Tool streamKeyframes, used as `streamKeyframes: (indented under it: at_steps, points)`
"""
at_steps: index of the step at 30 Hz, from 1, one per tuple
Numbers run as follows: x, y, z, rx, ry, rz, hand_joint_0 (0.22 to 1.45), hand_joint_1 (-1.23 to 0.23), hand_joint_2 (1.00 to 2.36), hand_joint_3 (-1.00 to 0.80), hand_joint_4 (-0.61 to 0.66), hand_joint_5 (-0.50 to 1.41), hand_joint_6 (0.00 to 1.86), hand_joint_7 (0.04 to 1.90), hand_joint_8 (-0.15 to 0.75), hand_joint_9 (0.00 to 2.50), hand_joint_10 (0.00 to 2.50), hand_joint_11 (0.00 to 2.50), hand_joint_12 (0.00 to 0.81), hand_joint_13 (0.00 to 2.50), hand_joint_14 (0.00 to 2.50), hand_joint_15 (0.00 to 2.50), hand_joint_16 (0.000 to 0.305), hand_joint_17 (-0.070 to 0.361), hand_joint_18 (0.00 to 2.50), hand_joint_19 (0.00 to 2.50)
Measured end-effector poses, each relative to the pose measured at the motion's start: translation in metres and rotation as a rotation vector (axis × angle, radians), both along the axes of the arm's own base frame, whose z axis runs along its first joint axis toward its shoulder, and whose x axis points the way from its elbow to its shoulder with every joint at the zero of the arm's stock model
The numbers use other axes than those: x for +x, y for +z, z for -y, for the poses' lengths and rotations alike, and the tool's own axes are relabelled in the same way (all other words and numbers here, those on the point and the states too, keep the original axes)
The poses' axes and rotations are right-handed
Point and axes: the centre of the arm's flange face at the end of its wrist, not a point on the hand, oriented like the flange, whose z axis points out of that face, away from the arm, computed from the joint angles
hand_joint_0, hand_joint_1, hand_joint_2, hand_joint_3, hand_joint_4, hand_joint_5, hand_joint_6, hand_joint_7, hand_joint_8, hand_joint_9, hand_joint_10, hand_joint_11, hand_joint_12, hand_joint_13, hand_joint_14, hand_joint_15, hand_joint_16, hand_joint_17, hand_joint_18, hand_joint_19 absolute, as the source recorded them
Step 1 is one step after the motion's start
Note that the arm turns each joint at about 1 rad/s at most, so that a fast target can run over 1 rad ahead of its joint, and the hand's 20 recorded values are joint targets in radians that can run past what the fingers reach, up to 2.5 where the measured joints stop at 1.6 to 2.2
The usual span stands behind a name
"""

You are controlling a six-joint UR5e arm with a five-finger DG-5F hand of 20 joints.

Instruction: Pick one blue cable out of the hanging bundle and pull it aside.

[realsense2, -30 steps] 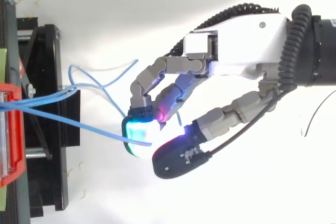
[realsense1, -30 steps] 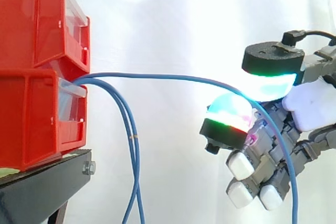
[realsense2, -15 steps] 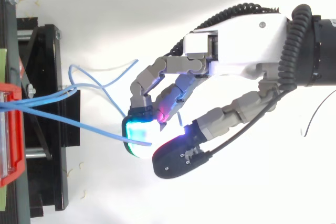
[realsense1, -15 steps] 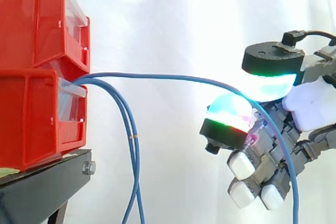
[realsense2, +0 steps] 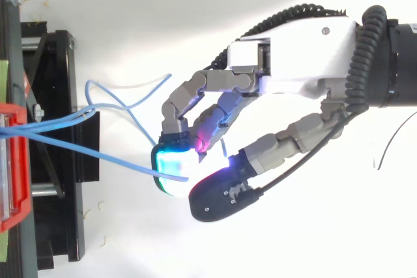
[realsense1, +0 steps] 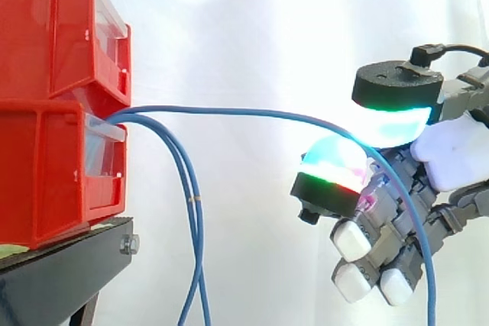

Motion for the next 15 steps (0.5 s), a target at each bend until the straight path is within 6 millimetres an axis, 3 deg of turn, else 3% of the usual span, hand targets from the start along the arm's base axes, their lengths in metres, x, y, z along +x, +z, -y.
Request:
streamKeyframes:
  at_steps: [15]
  points:
    - [0.0,0.0,0.0002,0.0,0.0,0.0,0.58,-0.8,1.0,-0.06,-0.07,0.01,0.83,1.02,0.269,0.89,0.0,0.05,0.44,0.66,0.01,0.28,0.068,0.153,0.59,0.42]
